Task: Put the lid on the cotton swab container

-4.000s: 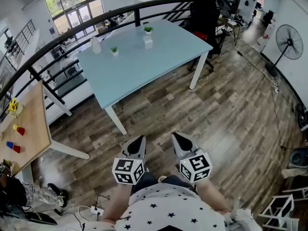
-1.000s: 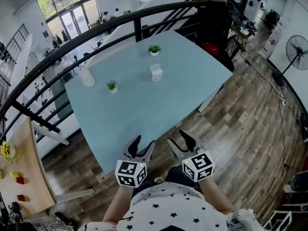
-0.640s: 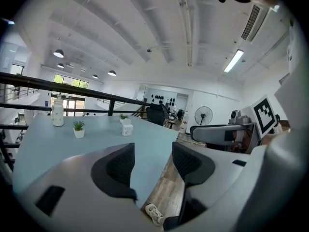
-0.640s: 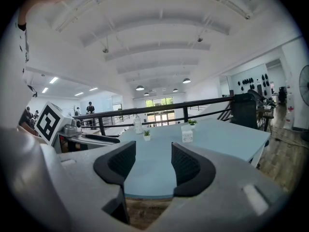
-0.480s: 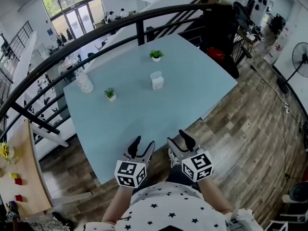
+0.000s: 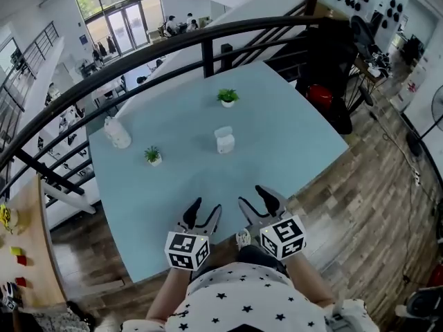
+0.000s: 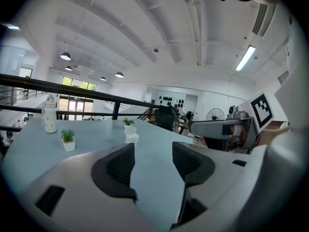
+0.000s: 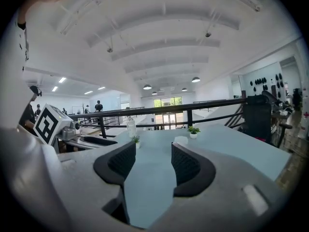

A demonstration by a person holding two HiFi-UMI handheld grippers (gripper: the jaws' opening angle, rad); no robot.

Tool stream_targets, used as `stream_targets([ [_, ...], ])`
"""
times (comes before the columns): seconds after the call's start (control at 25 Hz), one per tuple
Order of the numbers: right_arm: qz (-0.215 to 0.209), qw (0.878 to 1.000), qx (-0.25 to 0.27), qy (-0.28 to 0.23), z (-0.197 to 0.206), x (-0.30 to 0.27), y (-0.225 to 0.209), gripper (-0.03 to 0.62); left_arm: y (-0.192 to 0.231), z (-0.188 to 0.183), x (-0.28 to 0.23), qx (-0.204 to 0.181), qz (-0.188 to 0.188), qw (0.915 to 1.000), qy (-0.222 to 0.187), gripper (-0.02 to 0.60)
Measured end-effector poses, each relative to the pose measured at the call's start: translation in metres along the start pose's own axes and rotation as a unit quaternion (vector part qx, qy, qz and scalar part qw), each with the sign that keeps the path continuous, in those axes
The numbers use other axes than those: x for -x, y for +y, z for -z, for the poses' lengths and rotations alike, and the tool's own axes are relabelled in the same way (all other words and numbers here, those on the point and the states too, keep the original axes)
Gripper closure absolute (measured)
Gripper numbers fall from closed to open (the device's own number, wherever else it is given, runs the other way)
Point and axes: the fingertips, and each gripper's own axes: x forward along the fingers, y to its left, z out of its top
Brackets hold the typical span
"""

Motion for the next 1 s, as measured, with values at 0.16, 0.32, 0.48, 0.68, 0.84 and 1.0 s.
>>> stream_targets([
  [0.16,-0.018,1.000,0.005,0.010,-0.012,-0.025,-0.032,0.380,0.009,-0.014,-0.034,0.007,-0.016,0.9999,0.000,0.357],
  [0.32,-0.036,0.999,0.009,0.014,-0.019,-0.054,-0.063,0.381,0.020,-0.022,-0.069,0.013,-0.028,0.9995,-0.001,0.357],
  [0.48,-0.054,0.998,0.014,0.019,-0.020,-0.083,-0.089,0.381,0.033,-0.024,-0.104,0.019,-0.041,0.9990,-0.002,0.357],
  [0.68,-0.080,0.996,0.021,0.023,-0.026,-0.109,-0.117,0.380,0.041,-0.033,-0.138,0.022,-0.061,0.9979,-0.002,0.357],
  [0.84,-0.099,0.994,0.025,0.028,-0.033,-0.130,-0.128,0.381,0.052,-0.037,-0.156,0.028,-0.072,0.9970,0.001,0.357],
  [1.0,-0.120,0.992,0.034,0.036,-0.034,-0.150,-0.136,0.380,0.060,-0.035,-0.173,0.034,-0.081,0.9961,0.008,0.350],
])
